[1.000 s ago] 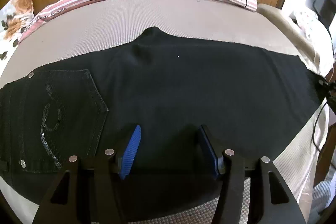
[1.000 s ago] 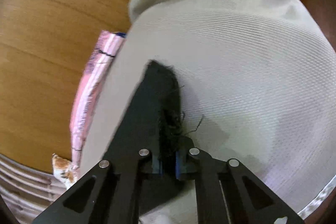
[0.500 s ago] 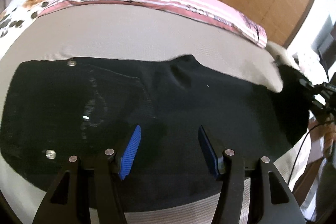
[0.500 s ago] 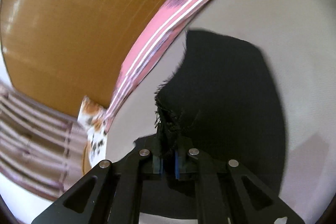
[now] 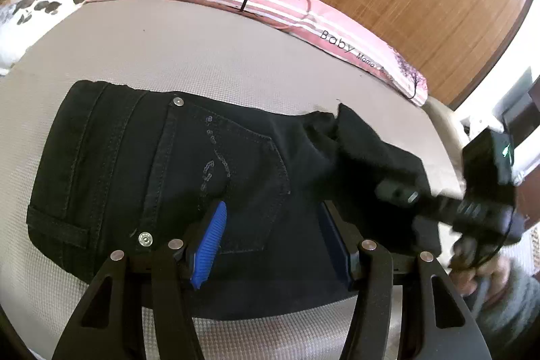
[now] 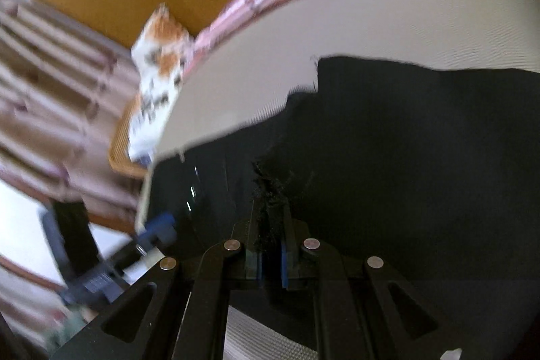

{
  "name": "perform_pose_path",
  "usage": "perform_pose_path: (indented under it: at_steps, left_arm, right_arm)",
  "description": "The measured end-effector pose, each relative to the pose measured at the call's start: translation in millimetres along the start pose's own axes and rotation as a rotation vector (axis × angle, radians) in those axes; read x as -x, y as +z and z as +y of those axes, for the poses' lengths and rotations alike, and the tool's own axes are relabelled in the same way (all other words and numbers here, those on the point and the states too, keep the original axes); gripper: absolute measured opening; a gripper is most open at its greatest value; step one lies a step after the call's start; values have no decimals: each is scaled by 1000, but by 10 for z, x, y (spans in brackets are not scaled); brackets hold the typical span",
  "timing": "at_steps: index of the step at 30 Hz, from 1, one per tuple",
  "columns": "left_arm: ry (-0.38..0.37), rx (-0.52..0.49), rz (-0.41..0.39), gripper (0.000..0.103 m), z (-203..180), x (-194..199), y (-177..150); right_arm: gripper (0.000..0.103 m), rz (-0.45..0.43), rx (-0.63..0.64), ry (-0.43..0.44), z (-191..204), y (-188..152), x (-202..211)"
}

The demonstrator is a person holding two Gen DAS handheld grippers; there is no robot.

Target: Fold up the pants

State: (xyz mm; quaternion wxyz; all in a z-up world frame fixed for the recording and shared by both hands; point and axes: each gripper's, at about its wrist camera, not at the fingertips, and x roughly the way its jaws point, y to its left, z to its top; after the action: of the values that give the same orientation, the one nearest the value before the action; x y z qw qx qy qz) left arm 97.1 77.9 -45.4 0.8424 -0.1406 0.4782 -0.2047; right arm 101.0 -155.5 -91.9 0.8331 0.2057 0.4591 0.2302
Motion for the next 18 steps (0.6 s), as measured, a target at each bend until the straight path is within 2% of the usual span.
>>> perform_pose_path:
  at_steps: [5,13,14,16,17,18]
  left_arm:
    - [-33,-13,3,58,-36,19,20]
    - [-62,-27,42,58,-144,-78,-4]
    - [-66,-24,47,58,-148,-91,-6]
    - [-79,-9,65,58,-147,-124,-9]
    - [-93,5,79,58,-146,-144,-12]
    - [-104,15,90,58,-147,-154,-11]
  right_arm:
    - [9,64,78,-52,51,-190,-109]
    - [11,118,215,-115,209,-371,-227]
    - [14,120,234,-112,234,-384,-216]
    - [28,125,237,-90,273,-398,-175]
    - [43,115,234,-79,284,-406,-122]
    - [48,90,237,-87,304,-413,-54]
